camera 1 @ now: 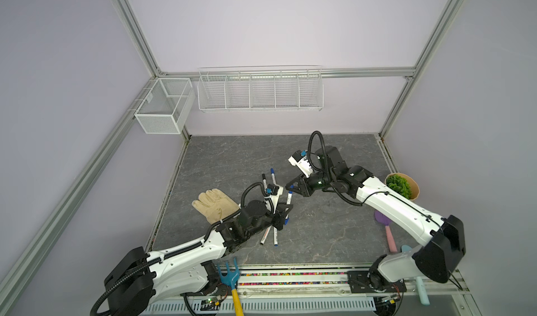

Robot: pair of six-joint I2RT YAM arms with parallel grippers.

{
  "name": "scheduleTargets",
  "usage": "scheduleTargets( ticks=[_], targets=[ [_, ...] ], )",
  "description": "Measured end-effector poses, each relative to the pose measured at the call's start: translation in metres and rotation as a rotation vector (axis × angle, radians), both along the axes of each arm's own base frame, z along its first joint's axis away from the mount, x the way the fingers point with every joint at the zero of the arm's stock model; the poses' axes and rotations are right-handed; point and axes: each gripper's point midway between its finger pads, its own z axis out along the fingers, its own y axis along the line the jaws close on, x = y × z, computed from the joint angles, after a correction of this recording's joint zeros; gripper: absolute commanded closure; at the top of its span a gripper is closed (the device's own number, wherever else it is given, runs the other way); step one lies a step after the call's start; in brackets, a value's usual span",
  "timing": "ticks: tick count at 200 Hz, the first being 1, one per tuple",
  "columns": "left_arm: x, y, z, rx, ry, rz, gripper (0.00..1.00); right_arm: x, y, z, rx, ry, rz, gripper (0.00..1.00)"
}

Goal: Insert the pens into the pen caps
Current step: 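Keep pushing the blue cap down the held marker with the right gripper, then press the blue cap fully onto the marker with the right gripper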

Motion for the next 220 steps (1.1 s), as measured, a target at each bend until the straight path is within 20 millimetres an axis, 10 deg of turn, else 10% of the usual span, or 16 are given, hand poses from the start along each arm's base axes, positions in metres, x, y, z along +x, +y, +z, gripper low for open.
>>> scheduleTargets(
  ticks=[220],
  targets=[
    [0.021, 0.01, 0.008, -0.025, 0.007, 0.019, 1.0, 0.009, 0.011, -0.005, -0.009, -0.093, -0.011, 0.92]
  ],
)
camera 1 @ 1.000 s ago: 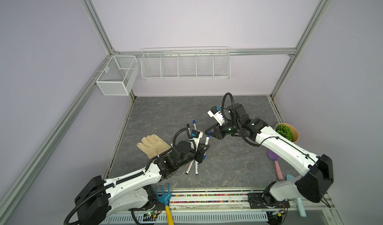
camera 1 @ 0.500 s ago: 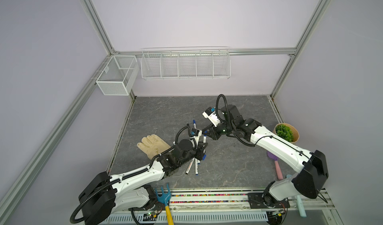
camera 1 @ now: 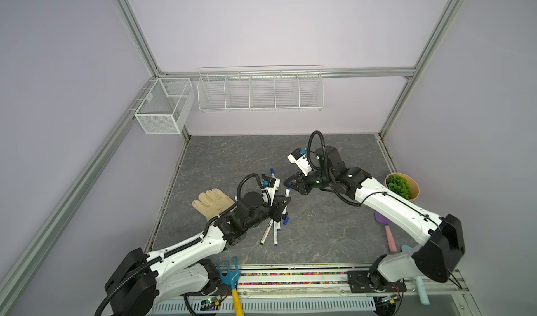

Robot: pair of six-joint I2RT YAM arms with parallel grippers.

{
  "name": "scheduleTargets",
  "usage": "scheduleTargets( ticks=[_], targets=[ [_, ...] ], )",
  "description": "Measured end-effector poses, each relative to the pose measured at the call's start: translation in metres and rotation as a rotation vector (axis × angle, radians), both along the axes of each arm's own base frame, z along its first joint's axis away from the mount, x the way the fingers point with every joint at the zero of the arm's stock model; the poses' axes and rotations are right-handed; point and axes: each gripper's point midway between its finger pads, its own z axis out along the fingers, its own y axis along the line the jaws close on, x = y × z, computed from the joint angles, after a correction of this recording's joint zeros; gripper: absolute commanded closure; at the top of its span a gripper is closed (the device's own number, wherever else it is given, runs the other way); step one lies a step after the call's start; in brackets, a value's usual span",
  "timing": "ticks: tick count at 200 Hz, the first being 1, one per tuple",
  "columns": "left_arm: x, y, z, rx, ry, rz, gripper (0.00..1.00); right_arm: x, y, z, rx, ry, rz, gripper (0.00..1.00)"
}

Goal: Insert the pens into the pen caps
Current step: 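Press the blue cap fully onto the marker with the right gripper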

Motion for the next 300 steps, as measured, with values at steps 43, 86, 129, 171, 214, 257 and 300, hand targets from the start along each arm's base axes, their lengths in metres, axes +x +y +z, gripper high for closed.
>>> scheduleTargets(
  ticks=[43, 86, 129, 171, 214, 257, 300],
  targets=[
    [-0.006, -0.003, -0.001, 0.002, 0.016, -0.036, 1.0, 0.0, -0.012, -0.003, 0.047, 0.087, -0.008, 0.9],
    [-0.006, -0.004, 0.004, -0.015, 0.016, -0.038, 1.0, -0.004, -0.013, 0.001, 0.061, 0.11, 0.004, 0.89],
    [-0.002, 0.001, 0.0, 0.011, 0.015, -0.002, 1.0, -0.006, 0.002, -0.001, -0.027, -0.011, 0.005, 0.89],
    [0.0, 0.001, 0.0, 0.025, 0.009, 0.001, 1.0, -0.007, 0.003, 0.001, -0.033, -0.044, 0.004, 0.9],
    [0.002, -0.001, 0.01, 0.005, -0.015, -0.001, 1.0, -0.004, -0.004, 0.008, 0.025, -0.014, 0.019, 0.88],
    [0.002, 0.002, 0.001, 0.049, -0.007, 0.003, 1.0, -0.007, 0.003, -0.002, -0.025, -0.03, 0.032, 0.88],
    [0.002, 0.003, -0.001, 0.065, -0.014, 0.004, 1.0, -0.008, 0.004, -0.004, -0.03, -0.035, 0.045, 0.88]
  ],
)
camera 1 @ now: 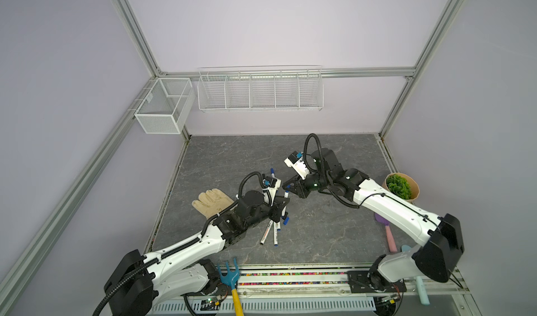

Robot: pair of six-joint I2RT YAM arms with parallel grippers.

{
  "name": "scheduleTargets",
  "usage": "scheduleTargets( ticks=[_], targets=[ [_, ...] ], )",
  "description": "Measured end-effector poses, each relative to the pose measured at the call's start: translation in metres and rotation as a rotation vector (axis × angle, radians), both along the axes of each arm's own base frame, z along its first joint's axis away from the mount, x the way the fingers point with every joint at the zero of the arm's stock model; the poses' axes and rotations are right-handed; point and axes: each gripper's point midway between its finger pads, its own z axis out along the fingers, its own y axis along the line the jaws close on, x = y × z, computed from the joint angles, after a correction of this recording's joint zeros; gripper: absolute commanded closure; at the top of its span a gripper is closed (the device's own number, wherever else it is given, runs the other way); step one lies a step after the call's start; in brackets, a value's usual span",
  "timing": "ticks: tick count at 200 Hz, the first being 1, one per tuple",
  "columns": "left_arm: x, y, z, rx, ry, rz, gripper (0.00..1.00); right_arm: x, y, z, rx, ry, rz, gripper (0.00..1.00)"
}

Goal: Insert the pens into the pen caps
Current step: 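Press the blue cap fully onto the marker with the right gripper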

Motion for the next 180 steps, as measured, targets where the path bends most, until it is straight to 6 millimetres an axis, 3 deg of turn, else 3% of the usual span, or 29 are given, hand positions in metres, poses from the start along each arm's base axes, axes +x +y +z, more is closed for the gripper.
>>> scheduleTargets(
  ticks=[91, 180],
  targets=[
    [0.001, 0.007, 0.007, -0.021, 0.004, 0.01, 1.0, 0.0, 0.006, 0.005, 0.023, 0.003, 0.025, 0.88],
    [0.002, 0.001, 0.007, -0.048, 0.021, -0.005, 1.0, 0.002, -0.003, 0.001, 0.059, 0.07, 0.027, 0.87]
  ],
)
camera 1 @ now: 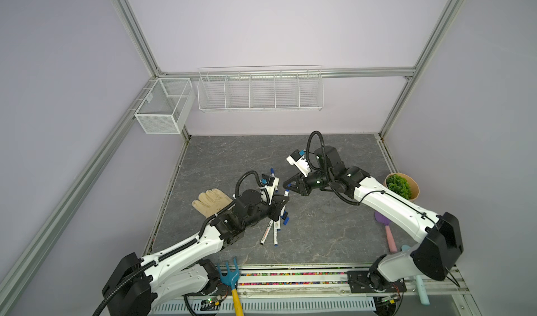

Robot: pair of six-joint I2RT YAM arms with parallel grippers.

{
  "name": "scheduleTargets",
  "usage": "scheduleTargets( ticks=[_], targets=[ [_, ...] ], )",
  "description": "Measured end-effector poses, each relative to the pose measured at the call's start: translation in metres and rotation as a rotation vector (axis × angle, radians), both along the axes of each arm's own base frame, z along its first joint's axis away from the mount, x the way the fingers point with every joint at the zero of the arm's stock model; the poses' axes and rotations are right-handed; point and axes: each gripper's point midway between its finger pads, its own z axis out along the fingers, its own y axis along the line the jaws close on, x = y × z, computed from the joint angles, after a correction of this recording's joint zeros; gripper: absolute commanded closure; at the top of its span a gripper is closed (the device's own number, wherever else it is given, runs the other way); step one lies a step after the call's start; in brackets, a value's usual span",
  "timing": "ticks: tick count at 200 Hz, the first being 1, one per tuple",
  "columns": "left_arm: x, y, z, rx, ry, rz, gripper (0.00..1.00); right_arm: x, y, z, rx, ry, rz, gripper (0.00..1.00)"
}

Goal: Insert the pens into the pen caps
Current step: 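Press the blue cap fully onto the marker with the right gripper, then open the right gripper and withdraw it while the left gripper lowers the capped marker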

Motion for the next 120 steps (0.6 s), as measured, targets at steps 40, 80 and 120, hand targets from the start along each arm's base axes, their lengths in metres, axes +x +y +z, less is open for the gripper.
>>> scheduleTargets(
  ticks=[40, 80, 120],
  targets=[
    [0.002, -0.005, -0.005, 0.007, 0.018, -0.018, 1.0, 0.002, -0.003, -0.005, -0.022, -0.001, -0.016, 0.87],
    [0.001, -0.008, 0.002, -0.011, 0.016, -0.033, 1.0, 0.003, -0.008, 0.006, 0.02, 0.001, -0.017, 0.85],
    [-0.001, -0.018, 0.012, -0.093, 0.034, -0.048, 1.0, 0.005, -0.016, 0.018, 0.058, 0.029, -0.026, 0.74]
  ],
)
